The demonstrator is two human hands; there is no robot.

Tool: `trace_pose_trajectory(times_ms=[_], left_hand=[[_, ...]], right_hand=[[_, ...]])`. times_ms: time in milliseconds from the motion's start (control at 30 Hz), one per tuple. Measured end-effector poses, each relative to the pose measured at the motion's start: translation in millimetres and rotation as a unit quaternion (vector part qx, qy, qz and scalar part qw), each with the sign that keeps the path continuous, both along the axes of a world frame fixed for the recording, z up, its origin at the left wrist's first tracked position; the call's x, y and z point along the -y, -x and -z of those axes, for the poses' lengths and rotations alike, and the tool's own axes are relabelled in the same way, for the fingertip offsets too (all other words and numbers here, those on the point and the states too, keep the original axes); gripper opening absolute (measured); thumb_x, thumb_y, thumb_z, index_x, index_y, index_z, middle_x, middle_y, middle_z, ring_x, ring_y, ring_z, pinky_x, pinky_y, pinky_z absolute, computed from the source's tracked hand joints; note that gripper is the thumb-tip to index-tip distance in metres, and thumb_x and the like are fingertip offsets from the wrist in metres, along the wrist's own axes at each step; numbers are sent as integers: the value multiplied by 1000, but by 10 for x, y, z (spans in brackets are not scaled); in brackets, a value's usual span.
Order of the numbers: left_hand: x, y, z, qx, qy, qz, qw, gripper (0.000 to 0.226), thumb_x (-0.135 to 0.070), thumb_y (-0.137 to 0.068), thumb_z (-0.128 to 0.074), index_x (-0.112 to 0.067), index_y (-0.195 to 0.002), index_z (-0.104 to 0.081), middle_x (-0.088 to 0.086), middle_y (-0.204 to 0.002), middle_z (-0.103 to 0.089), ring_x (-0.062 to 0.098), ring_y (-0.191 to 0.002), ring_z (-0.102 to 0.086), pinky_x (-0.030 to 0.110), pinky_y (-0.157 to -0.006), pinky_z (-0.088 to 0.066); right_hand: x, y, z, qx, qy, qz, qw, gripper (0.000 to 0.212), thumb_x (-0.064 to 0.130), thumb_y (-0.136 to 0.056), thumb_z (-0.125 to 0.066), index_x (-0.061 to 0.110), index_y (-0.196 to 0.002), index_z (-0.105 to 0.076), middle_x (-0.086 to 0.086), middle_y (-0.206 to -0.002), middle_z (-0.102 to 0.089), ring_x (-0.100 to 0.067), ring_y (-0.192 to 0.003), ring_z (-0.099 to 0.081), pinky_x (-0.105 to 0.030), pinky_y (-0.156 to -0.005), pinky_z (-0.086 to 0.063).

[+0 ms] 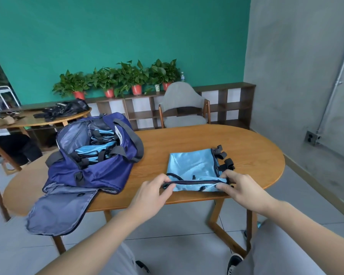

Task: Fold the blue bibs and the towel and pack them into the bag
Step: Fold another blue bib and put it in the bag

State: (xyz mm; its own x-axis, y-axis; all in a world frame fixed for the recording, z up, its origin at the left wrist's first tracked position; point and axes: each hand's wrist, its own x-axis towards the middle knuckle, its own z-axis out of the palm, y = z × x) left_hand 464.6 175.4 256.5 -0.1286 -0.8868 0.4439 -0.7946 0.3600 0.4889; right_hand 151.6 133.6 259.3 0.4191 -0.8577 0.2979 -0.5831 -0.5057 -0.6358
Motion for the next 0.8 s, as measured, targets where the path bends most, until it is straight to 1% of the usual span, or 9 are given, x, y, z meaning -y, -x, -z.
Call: trace_pose_trajectory(times_ms=[133, 200, 300, 400, 467, 533, 600, 733, 800], left_hand=[[113, 6, -208, -36, 25, 15, 999, 16, -38, -100, -59, -41, -88, -49, -15, -69, -57, 14, -59, -53, 25, -56, -39], [248, -24, -261, -53, 34, 10, 998, 14, -38, -100, -59, -40, -88, -51, -11, -68, -57, 15, -59, -54, 27, -57, -40], [521, -66, -324, -89, 43, 1, 995, 10, -36, -98, -64, -30, -90, -60, -5, -65, -60, 16, -58, -55, 30, -57, -42], [861, -92, -394, -123, 49, -8, 991, 12, -33, -95, -69, -22, -91, -66, -4, -60, -58, 12, -55, -50, 22, -54, -37], [1113, -107, -411, -153, 24, -8, 988, 8, -32, -93, -72, -26, -92, -67, -2, -65, -63, 16, -59, -54, 26, -58, -42], [1375, -121, -380, -178, -8, -9, 984, 8, -31, -91, -75, -29, -95, -68, -2, -75, -70, 18, -70, -64, 30, -68, -51], [1623, -130, -311, -197, -42, -14, 979, 15, -27, -89, -78, -30, -101, -69, -7, -86, -72, 12, -83, -69, 28, -79, -55], [1939, -113, -60, -167, -102, -20, 981, 23, -23, -90, -76, -28, -111, -70, -13, -97, -70, 7, -95, -67, 26, -91, -53], [2012, -117, 130, -150, -120, -31, 981, 23, -25, -91, -75, -27, -113, -70, -12, -96, -70, 6, -94, -66, 27, -90, -53]], right_hand=[[125, -94, -261, 48, -1, 12, 999, 10, 40, -97, -62, 31, -97, -60, 16, -82, -68, -3, -77, -64, -17, -60, -45], [256, -151, -370, 61, -18, 15, 998, 12, 38, -97, -61, 26, -100, -60, 12, -91, -70, 1, -84, -65, -18, -64, -50], [510, -229, -511, 43, -35, 25, 998, 15, 40, -99, -59, 25, -99, -59, 8, -93, -70, 1, -82, -67, -25, -63, -56], [842, -285, -612, 2, -59, 44, 997, 20, 43, -99, -58, 24, -98, -59, 6, -91, -71, -2, -76, -68, -27, -60, -58], [1070, -318, -659, -19, -81, 49, 995, 22, 44, -99, -59, 22, -100, -59, 4, -91, -71, -8, -75, -69, -29, -57, -58], [1292, -335, -672, -47, -96, 53, 993, 25, 44, -99, -58, 20, -103, -59, 1, -93, -68, -14, -76, -67, -22, -50, -54], [1502, -335, -626, -95, -109, 53, 988, 28, 45, -99, -58, 18, -104, -57, -4, -94, -66, -15, -73, -63, -17, -45, -48], [1815, -308, -353, -154, -136, 49, 977, 26, 48, -99, -57, 24, -90, -53, -15, -91, -67, -31, -79, -64, -30, -56, -42], [1902, -290, -217, -149, -141, 57, 977, 28, 46, -99, -59, 19, -92, -56, -15, -89, -67, -29, -77, -63, -32, -59, -41]])
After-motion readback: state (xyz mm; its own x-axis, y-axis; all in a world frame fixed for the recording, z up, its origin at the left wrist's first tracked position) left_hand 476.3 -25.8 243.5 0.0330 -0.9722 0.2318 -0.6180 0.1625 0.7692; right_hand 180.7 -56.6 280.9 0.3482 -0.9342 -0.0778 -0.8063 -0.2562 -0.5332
